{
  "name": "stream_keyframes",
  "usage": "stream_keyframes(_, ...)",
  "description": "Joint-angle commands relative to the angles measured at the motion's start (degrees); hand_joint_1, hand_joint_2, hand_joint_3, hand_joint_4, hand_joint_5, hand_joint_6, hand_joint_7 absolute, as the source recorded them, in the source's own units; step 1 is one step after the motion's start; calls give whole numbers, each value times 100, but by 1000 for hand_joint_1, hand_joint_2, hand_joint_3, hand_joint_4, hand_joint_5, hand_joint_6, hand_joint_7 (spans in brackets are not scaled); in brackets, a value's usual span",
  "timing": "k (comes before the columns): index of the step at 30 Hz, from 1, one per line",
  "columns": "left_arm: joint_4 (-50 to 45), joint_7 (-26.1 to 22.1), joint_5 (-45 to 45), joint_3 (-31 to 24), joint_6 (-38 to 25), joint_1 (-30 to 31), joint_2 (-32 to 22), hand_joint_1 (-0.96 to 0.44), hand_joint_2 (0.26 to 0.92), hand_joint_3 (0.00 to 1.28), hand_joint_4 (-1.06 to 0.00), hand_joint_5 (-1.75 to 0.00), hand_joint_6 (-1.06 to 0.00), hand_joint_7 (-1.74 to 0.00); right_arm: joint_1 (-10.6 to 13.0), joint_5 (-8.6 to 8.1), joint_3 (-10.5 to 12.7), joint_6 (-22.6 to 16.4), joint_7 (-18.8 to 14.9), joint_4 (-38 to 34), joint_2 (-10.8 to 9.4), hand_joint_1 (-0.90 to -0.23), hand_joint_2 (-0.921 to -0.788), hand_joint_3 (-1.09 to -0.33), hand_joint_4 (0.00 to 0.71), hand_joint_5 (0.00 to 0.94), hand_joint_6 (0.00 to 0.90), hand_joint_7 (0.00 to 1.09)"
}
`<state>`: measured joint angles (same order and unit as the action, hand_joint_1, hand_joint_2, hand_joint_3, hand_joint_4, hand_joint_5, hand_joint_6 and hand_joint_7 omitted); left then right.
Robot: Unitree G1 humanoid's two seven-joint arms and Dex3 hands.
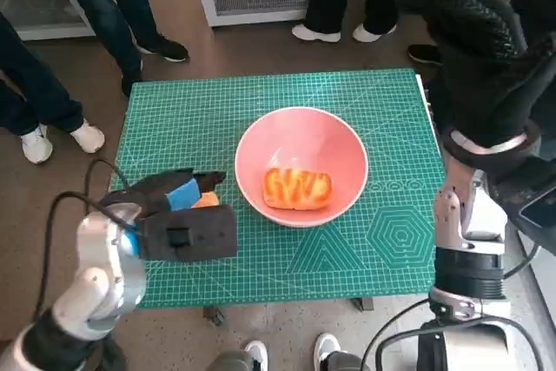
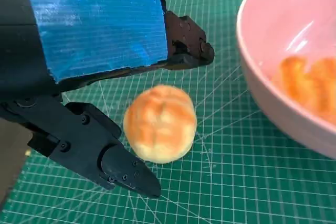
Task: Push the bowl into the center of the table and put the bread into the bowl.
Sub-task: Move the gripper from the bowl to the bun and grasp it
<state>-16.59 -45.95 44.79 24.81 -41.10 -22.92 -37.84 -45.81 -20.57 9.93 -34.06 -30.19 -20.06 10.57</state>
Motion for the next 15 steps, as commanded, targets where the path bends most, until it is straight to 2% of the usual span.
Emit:
stream_keyframes(1,337,146,94,42,130,-122,107,-191,683,8,-268,-34,-376,-62,59,-94,3,87,-71,72,49,-654,-921,-744,308,0,237,323)
stream_keyframes(5,682,254,93,71,271,-167,178,-156,697,13,-404,-88,-416,-77,69,-116,4,123,-74,110,54,-655,-921,-744,308,0,234,321)
stream_keyframes(6,811,308,93,86,331,-186,202,-139,704,16,-498,-135,-440,-87,76,-128,6,135,-77,123,57,-657,-921,-744,308,0,234,321)
stream_keyframes(7,895,345,94,93,374,-198,219,-110,715,15,-570,-318,-486,-110,82,-137,6,143,-79,133,60,-660,-921,-743,310,1,235,321)
stream_keyframes(8,1010,397,93,105,433,-211,240,-100,720,15,-582,-409,-502,-119,83,-149,8,150,-84,135,63,-661,-921,-743,311,2,236,322)
stream_keyframes(9,1086,431,93,108,477,-221,255,75,781,16,-663,-656,-556,-158,82,-156,10,154,-87,132,64,-664,-921,-743,313,3,237,322)
stream_keyframes(10,1135,452,93,107,509,-227,267,188,820,17,-714,-815,-590,-184,81,-159,11,156,-89,130,65,-666,-921,-742,315,3,238,322)
stream_keyframes(11,1220,494,81,107,568,-227,278,228,834,18,-733,-872,-603,-193,78,-163,11,159,-90,127,64,-667,-921,-742,315,4,238,322)
stream_keyframes(13,1369,590,62,116,699,-206,295,312,853,13,-796,-957,-646,-356,80,-172,14,166,-91,136,66,-669,-921,-742,317,4,239,322)
stream_keyframes(14,1452,645,48,120,785,-193,298,344,858,12,-822,-987,-642,-510,80,-175,16,169,-91,138,67,-670,-921,-742,317,4,240,322)
stream_keyframes(15,1504,680,40,119,844,-185,300,222,859,37,-833,-1036,-669,-664,80,-177,17,170,-91,139,68,-671,-921,-741,318,5,241,322)
